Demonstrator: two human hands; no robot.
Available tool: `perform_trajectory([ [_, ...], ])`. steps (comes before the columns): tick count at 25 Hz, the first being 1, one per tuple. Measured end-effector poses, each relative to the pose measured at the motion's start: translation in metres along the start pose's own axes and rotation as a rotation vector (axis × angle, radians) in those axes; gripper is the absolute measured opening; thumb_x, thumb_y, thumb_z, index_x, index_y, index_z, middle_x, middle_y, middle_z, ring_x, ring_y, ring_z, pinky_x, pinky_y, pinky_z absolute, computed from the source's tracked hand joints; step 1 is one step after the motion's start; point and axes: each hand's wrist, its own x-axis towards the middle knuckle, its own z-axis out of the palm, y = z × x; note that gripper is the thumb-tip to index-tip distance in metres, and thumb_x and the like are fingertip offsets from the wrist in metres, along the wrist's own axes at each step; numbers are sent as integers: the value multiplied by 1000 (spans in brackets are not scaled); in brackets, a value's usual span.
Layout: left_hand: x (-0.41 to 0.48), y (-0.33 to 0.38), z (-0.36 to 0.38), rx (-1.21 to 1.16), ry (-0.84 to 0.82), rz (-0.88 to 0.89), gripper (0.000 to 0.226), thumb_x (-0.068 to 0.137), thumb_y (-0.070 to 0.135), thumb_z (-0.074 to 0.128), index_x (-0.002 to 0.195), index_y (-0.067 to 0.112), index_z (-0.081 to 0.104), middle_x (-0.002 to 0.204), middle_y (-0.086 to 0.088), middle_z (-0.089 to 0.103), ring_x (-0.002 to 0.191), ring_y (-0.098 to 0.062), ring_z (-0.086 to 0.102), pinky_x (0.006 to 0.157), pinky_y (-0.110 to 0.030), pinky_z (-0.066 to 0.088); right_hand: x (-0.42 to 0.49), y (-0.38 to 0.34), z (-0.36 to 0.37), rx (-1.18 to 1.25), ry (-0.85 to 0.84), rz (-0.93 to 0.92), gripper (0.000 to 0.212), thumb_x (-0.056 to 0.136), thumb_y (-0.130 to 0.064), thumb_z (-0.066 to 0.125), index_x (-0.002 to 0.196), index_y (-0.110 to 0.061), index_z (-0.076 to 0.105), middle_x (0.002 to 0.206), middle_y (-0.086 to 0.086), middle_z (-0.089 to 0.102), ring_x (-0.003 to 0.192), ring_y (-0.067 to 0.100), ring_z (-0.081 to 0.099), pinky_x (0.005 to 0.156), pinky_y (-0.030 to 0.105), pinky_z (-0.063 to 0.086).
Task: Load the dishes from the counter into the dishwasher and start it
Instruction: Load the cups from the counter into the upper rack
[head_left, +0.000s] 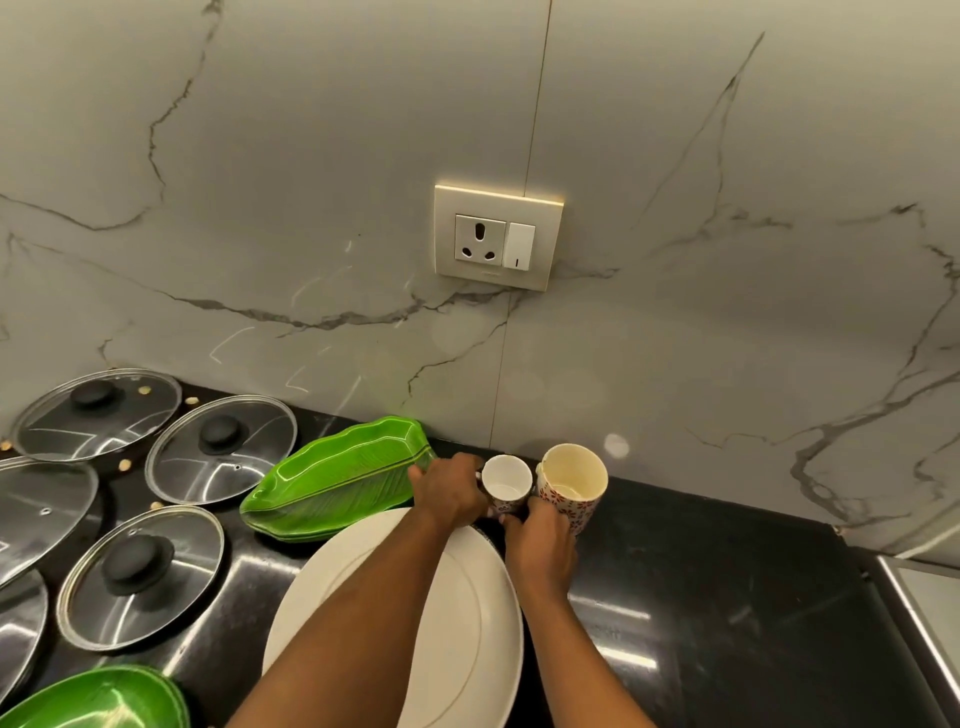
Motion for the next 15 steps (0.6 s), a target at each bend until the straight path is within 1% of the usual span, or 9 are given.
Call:
perform_trajectory([
  [3, -10, 1, -19, -43, 49, 41, 57, 68, 45, 82, 121, 35, 62, 119, 8, 67, 122, -23, 53, 98, -43, 25, -4, -9, -12, 38, 50, -39, 11, 87, -28, 63, 95, -21, 68, 93, 3, 70, 84, 27, 64, 69, 42, 55],
  [6, -27, 1, -36, -122, 77, 70, 55, 68, 41, 83, 118, 33, 64, 112, 9, 70, 115, -21, 57, 93, -39, 28, -14, -17, -24, 94, 41, -97, 14, 88, -29, 62, 99, -22, 67, 96, 3, 70, 86, 27, 65, 71, 43, 56],
  [7, -36, -1, -39, -179, 78, 79, 55, 66, 40, 84, 117, 32, 64, 107, 10, 71, 111, -20, 60, 92, -38, 31, -21, -17, -31, 100, 30, -124, 16, 89, -29, 62, 102, -21, 67, 99, 3, 70, 88, 28, 64, 72, 43, 55],
  [9, -50, -2, -42, -336, 58, 113, 60, 57, 37, 89, 112, 29, 66, 96, 10, 70, 102, -19, 65, 90, -37, 44, -29, -17, -43, 106, 9, -176, 23, 89, -28, 63, 110, -19, 65, 105, 6, 68, 96, 31, 62, 76, 40, 53],
  [11, -79, -6, -37, -521, 70, 149, 65, 46, 35, 90, 105, 28, 65, 94, 6, 72, 95, -20, 69, 86, -44, 54, -50, -7, -63, 121, 8, -222, 27, 88, -28, 65, 113, -19, 64, 110, 8, 66, 102, 34, 60, 77, 38, 50],
  [12, -89, -6, -33, -605, 84, 152, 64, 47, 28, 91, 106, 26, 65, 96, 2, 73, 94, -20, 70, 86, -46, 55, -55, -2, -69, 122, 6, -239, 27, 88, -29, 65, 113, -20, 65, 111, 8, 66, 102, 34, 60, 78, 38, 50],
  [14, -117, -2, -27, -707, 103, 144, 58, 61, 7, 90, 113, 11, 64, 99, -6, 71, 93, -20, 67, 88, -41, 55, -71, 9, -80, 115, -6, -267, 24, 87, -32, 64, 109, -23, 67, 107, 6, 68, 98, 32, 62, 76, 39, 52],
  [15, -129, 0, -23, -740, 118, 142, 55, 65, 1, 87, 115, 7, 63, 99, -8, 70, 94, -21, 65, 87, -40, 53, -79, 15, -84, 114, -10, -272, 23, 87, -32, 64, 108, -24, 67, 104, 5, 69, 96, 30, 64, 75, 39, 54],
])
